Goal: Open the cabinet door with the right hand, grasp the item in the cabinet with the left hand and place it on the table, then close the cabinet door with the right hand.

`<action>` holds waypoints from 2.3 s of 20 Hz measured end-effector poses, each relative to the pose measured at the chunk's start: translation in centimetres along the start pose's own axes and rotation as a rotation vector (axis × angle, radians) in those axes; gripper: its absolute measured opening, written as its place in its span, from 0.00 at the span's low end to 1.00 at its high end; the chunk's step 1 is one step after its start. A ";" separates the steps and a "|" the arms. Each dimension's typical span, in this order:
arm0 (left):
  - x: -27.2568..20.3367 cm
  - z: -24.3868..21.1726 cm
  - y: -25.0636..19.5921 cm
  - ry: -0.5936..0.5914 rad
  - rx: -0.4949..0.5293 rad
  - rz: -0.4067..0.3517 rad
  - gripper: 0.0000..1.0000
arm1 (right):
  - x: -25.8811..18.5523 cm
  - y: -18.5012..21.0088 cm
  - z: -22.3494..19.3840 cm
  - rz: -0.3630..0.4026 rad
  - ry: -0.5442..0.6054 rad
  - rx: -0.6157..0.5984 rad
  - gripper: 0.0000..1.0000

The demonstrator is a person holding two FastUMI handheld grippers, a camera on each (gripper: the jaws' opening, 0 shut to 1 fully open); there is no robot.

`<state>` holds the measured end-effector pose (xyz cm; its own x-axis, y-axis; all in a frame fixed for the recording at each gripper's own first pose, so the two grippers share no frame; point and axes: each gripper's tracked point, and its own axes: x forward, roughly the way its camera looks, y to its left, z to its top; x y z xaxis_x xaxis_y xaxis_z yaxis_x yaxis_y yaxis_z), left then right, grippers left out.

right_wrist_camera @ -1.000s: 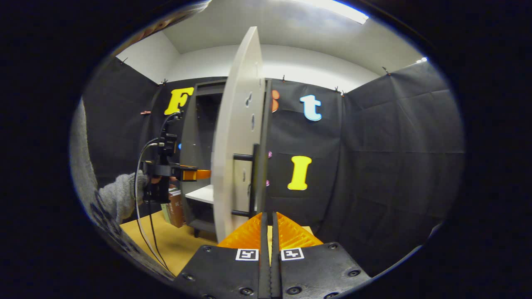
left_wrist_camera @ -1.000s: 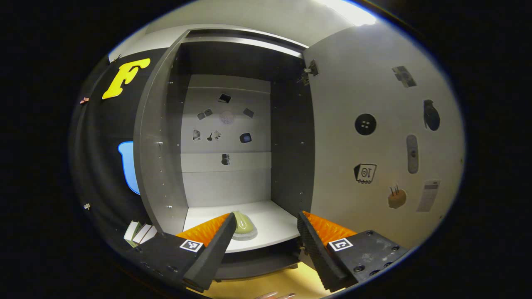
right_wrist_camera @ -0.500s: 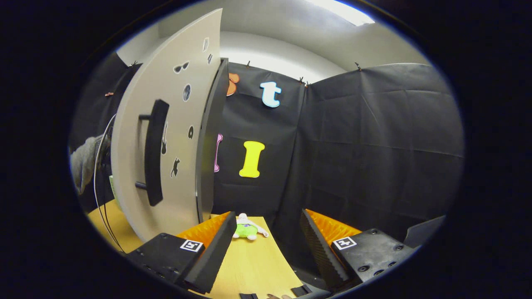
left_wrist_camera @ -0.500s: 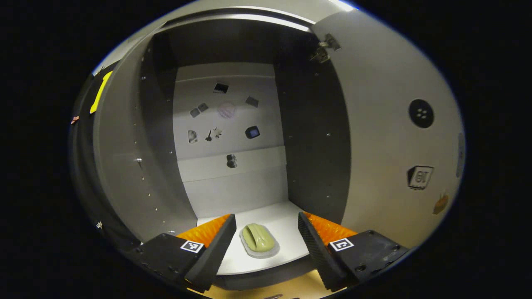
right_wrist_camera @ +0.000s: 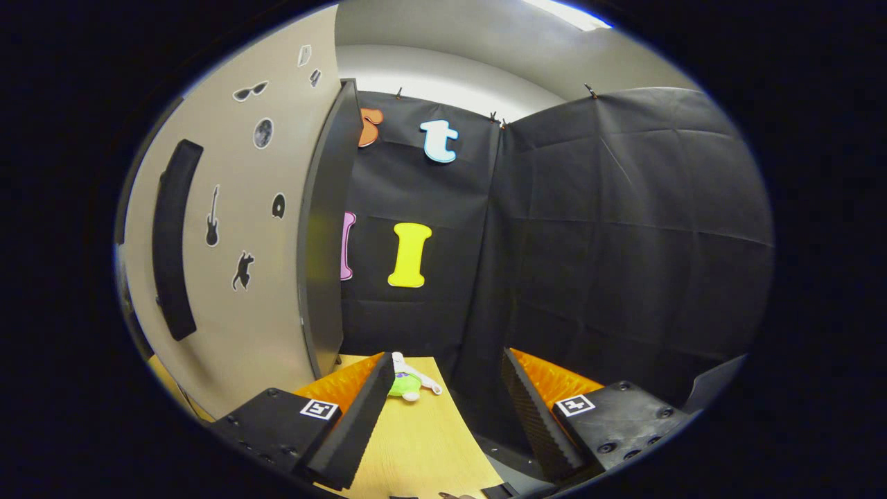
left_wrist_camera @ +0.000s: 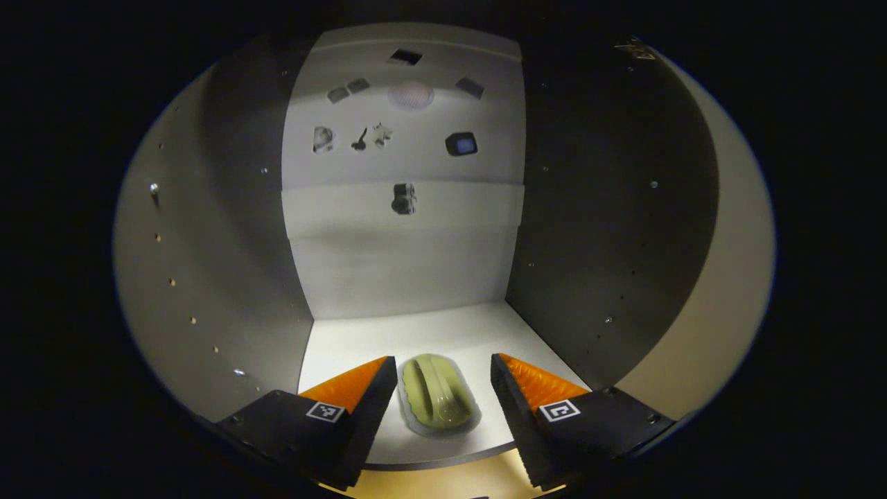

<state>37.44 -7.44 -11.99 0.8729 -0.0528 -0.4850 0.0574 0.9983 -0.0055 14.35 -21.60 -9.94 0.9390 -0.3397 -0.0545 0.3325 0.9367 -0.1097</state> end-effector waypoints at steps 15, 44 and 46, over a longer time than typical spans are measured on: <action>5.1 -5.0 1.5 0.279 -0.068 0.067 0.63 | -0.9 1.8 -1.7 0.039 0.041 0.029 0.98; -15.7 -9.2 0.4 0.218 -0.182 0.048 0.21 | -7.6 7.2 0.0 0.138 -0.026 0.002 0.97; -17.6 -11.8 0.0 0.229 -0.192 0.034 0.21 | -9.2 7.2 -1.2 0.094 0.001 -0.013 0.98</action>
<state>16.37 -6.25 -13.73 0.7396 -0.0347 -0.6722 -0.0819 0.9866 -0.1410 7.97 -11.88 -11.46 0.9659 -0.2501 -0.0665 0.2414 0.9634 -0.1164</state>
